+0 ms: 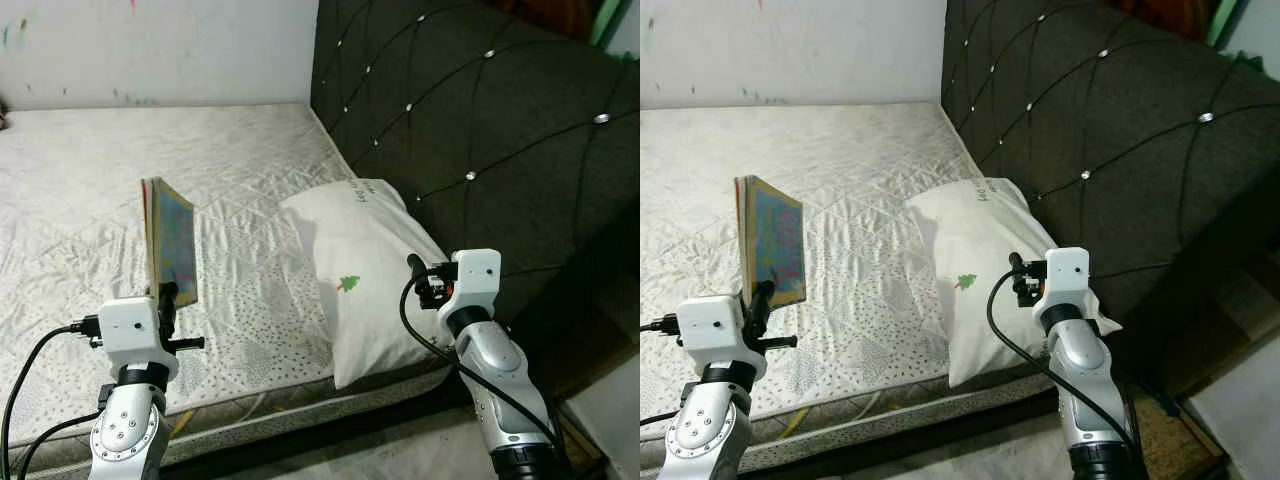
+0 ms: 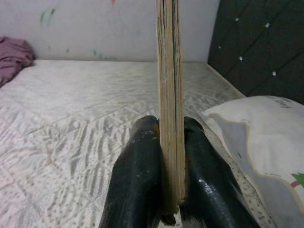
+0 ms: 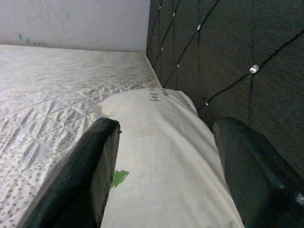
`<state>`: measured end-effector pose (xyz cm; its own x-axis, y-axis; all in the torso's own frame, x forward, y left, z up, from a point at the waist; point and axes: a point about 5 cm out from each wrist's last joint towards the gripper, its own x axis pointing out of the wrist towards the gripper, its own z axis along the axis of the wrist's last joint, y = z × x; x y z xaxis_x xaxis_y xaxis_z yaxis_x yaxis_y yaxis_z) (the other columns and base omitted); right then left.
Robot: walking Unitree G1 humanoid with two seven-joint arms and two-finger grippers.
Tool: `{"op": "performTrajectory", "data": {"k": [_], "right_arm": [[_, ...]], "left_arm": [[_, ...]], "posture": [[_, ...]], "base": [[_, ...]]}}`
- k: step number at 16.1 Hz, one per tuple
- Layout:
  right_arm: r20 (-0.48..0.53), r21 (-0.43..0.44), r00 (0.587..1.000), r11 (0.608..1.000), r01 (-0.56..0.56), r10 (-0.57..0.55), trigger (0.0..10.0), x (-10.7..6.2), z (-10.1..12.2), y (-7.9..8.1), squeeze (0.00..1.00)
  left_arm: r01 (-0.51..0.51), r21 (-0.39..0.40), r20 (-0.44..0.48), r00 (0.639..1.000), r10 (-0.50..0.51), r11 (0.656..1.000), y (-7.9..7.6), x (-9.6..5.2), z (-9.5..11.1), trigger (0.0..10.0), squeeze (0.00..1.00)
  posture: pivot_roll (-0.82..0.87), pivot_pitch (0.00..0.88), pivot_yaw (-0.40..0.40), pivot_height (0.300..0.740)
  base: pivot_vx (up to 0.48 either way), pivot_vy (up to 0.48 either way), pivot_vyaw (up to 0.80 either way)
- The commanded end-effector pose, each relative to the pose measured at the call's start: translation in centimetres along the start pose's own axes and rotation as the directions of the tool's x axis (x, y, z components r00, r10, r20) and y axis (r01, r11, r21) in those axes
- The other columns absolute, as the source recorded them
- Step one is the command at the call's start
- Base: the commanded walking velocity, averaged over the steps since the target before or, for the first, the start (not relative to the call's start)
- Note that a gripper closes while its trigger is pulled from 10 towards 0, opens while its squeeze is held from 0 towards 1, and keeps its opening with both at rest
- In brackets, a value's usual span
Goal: Clean up the room
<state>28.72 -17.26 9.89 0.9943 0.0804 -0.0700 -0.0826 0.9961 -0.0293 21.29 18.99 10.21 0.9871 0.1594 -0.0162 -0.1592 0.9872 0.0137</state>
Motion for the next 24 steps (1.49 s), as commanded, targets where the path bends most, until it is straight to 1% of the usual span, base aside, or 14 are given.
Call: {"op": "performTrajectory", "data": {"k": [1,8,13,15,16,19,24], "right_arm": [[-0.002,-0.017,1.000,1.000,-0.007,0.007,10.0,-0.02,0.02,-0.12,0.00],[0.009,-0.005,1.000,1.000,-0.019,0.019,10.0,-0.04,0.12,-0.03,0.00],[0.008,0.001,1.000,1.000,-0.027,0.027,10.0,-0.03,0.09,0.02,0.00],[0.008,0.004,0.999,0.999,-0.032,0.032,10.0,0.14,0.13,0.08,0.00],[0.008,0.003,0.999,0.999,-0.033,0.033,10.0,0.18,0.16,0.09,0.00],[0.001,0.005,0.999,0.999,-0.035,0.035,10.0,0.29,0.07,0.13,0.00],[-0.002,0.002,0.999,0.999,-0.041,0.041,10.0,0.51,0.06,0.16,0.00]], "left_arm": [[-0.007,-0.009,0.027,1.000,0.008,1.000,-0.07,0.22,0.62,10.0,0.00],[-0.018,-0.022,0.022,1.000,0.018,1.000,-0.02,0.30,0.54,10.0,0.00],[-0.024,-0.025,0.025,0.999,0.025,0.999,0.00,0.35,0.58,10.0,0.00],[-0.028,-0.018,0.034,0.999,0.029,0.999,0.00,0.62,0.74,10.0,0.00],[-0.031,-0.018,0.035,0.999,0.032,0.999,0.02,0.68,0.78,10.0,0.00],[-0.052,-0.027,0.034,0.998,0.053,0.998,0.25,0.84,0.80,10.0,0.00],[-0.045,-0.037,0.037,0.998,0.047,0.998,0.26,0.93,0.87,10.0,0.00]], "posture": [[-0.01,0.000,-0.076,0.740],[-0.01,0.000,-0.078,0.740],[-0.01,0.000,-0.078,0.680],[-0.01,0.000,-0.082,0.652],[-0.02,0.000,-0.080,0.647],[-0.01,0.000,-0.083,0.647],[-0.01,0.000,-0.087,0.647]], "base": [[0.000,0.000,0.00],[0.000,0.000,0.00],[0.000,0.000,0.00],[0.000,0.000,0.00],[0.000,0.000,0.00],[0.000,0.000,0.00],[0.000,0.000,0.00]]}}
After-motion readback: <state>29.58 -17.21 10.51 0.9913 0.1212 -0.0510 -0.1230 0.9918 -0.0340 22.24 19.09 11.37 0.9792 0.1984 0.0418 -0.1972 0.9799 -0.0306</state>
